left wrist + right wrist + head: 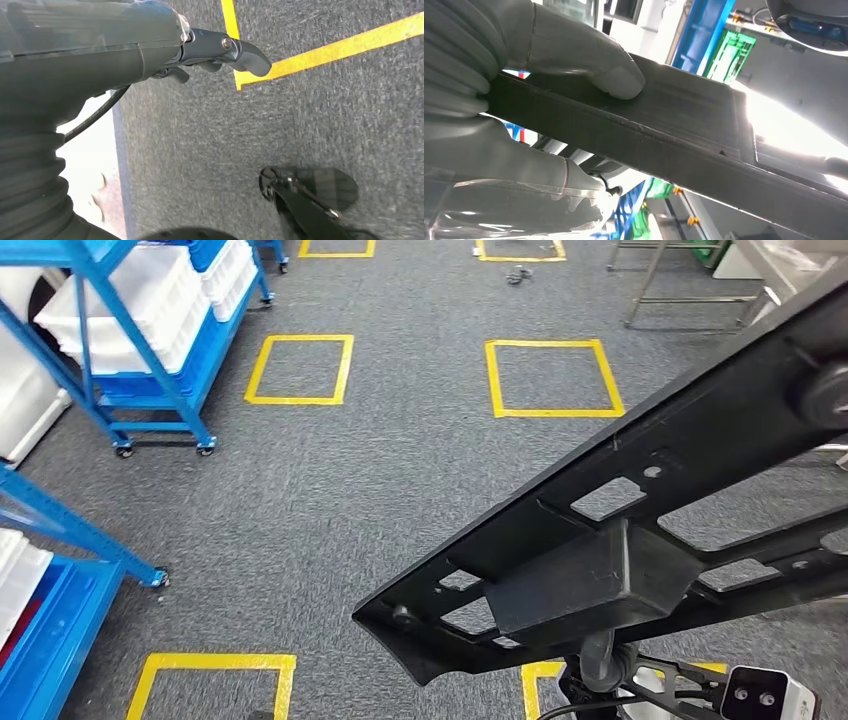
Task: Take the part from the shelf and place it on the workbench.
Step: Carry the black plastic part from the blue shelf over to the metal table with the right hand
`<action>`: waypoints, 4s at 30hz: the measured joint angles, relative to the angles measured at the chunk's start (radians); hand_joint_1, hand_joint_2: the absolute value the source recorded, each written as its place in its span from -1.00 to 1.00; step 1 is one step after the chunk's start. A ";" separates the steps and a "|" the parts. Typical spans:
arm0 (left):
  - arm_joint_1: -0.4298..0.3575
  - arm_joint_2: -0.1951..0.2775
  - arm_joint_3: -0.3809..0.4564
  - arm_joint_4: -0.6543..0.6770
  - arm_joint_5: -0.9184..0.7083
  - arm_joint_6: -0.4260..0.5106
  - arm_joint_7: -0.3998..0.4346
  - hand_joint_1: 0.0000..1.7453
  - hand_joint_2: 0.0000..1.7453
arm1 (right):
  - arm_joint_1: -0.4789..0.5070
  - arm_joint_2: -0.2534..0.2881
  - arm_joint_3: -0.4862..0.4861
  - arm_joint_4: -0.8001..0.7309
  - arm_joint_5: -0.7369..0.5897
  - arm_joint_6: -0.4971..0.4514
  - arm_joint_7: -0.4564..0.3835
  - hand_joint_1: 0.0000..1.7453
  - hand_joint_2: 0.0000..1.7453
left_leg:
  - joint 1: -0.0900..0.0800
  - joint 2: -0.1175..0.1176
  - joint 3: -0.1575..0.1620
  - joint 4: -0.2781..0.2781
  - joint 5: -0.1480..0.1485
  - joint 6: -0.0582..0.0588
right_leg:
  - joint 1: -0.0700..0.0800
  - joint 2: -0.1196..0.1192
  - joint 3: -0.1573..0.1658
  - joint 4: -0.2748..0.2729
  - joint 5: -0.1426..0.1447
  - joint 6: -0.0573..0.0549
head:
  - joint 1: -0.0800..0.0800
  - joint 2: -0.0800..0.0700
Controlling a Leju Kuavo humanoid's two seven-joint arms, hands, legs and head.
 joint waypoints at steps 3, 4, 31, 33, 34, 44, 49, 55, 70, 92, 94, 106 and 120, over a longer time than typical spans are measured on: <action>0.003 0.000 -0.004 0.000 -0.019 0.020 0.000 -1.00 1.00 | 0.000 0.003 0.000 -0.001 0.002 -0.004 0.002 1.00 1.00 | 0.005 -0.019 0.044 -0.126 0.097 -0.002 | -0.003 0.040 0.001 0.013 -0.008 0.008 | 0.000 0.000; 0.004 0.001 -0.007 0.000 -0.029 0.025 0.001 -1.00 1.00 | 0.000 0.004 0.000 -0.002 0.003 -0.006 0.002 1.00 1.00 | 0.007 -0.039 0.070 -0.191 0.124 -0.002 | -0.004 0.052 -0.001 0.022 -0.013 0.014 | -0.001 0.000; 0.015 0.003 -0.038 0.000 -0.049 0.033 -0.003 -1.00 1.00 | 0.007 0.010 0.001 -0.010 0.008 -0.015 0.001 1.00 1.00 | 0.001 0.000 -0.001 -0.003 0.007 -0.001 | 0.004 0.004 0.003 0.004 -0.006 -0.001 | 0.001 0.000; 0.016 0.004 -0.038 0.000 -0.048 0.034 -0.005 -1.00 1.00 | 0.006 0.010 0.001 -0.010 0.008 -0.015 0.001 1.00 1.00 | 0.001 -0.008 0.026 -0.082 0.074 0.001 | 0.003 0.032 0.003 0.012 -0.010 0.002 | 0.001 0.000; 0.015 0.005 -0.038 0.000 -0.048 0.034 -0.006 -1.00 1.00 | 0.006 0.010 0.001 -0.010 0.008 -0.015 0.001 1.00 1.00 | 0.002 -0.026 0.054 -0.150 0.108 0.003 | 0.002 0.044 0.002 0.017 -0.013 0.005 | 0.001 0.000; 0.013 0.005 -0.042 0.000 -0.046 0.036 -0.018 -1.00 1.00 | 0.004 0.009 0.001 -0.011 0.010 -0.017 0.002 1.00 1.00 | 0.001 0.000 0.113 -0.291 0.154 0.048 | -0.004 -0.013 -0.104 0.212 -0.114 0.054 | 0.010 0.000; 0.014 0.006 -0.042 0.000 -0.046 0.036 -0.018 -1.00 1.00 | 0.006 0.008 0.001 -0.008 0.010 -0.018 0.002 1.00 1.00 | 0.000 0.055 0.124 -0.291 0.142 0.041 | -0.015 -0.056 -0.083 0.159 -0.049 0.061 | 0.011 0.000; 0.011 0.006 -0.043 0.000 -0.045 0.036 -0.020 -1.00 1.00 | 0.005 0.008 0.001 -0.009 0.010 -0.017 0.001 1.00 1.00 | -0.004 0.098 0.143 -0.290 0.122 0.007 | 0.003 -0.071 -0.011 0.013 -0.011 0.032 | 0.010 0.000; 0.022 0.007 -0.043 0.000 -0.038 0.024 -0.046 -1.00 1.00 | 0.004 0.009 0.002 -0.005 0.003 -0.008 0.000 1.00 1.00 | 0.007 -0.063 0.097 -0.268 0.146 0.020 | -0.009 0.084 -0.014 0.032 -0.021 0.045 | 0.000 0.000; 0.026 0.006 -0.043 0.000 -0.037 0.022 -0.053 -1.00 1.00 | -0.007 0.009 0.002 0.011 -0.003 0.001 0.000 1.00 1.00 | 0.005 0.005 0.004 -0.025 0.016 -0.006 | -0.003 -0.002 0.006 0.001 -0.010 0.014 | -0.002 0.000; 0.028 0.007 -0.043 0.000 -0.036 0.023 -0.054 -1.00 1.00 | -0.007 0.009 0.002 0.015 -0.004 0.002 -0.001 1.00 1.00 | 0.005 -0.005 0.019 -0.086 0.078 -0.001 | -0.003 0.026 0.009 0.005 -0.013 0.015 | -0.002 0.000; 0.022 0.006 -0.043 0.000 -0.035 0.031 -0.055 -1.00 1.00 | -0.019 0.007 0.001 0.031 -0.012 0.010 -0.002 1.00 1.00 | 0.004 0.008 0.108 -0.293 0.158 0.047 | -0.009 -0.022 -0.115 0.247 -0.134 0.067 | 0.010 0.000; 0.015 0.005 -0.042 0.000 -0.022 0.019 -0.060 -1.00 1.00 | -0.028 0.002 0.000 0.041 -0.014 0.016 -0.002 1.00 1.00 | 0.003 0.011 0.065 -0.131 0.039 -0.004 | -0.006 -0.037 0.007 -0.008 -0.002 0.015 | 0.002 0.000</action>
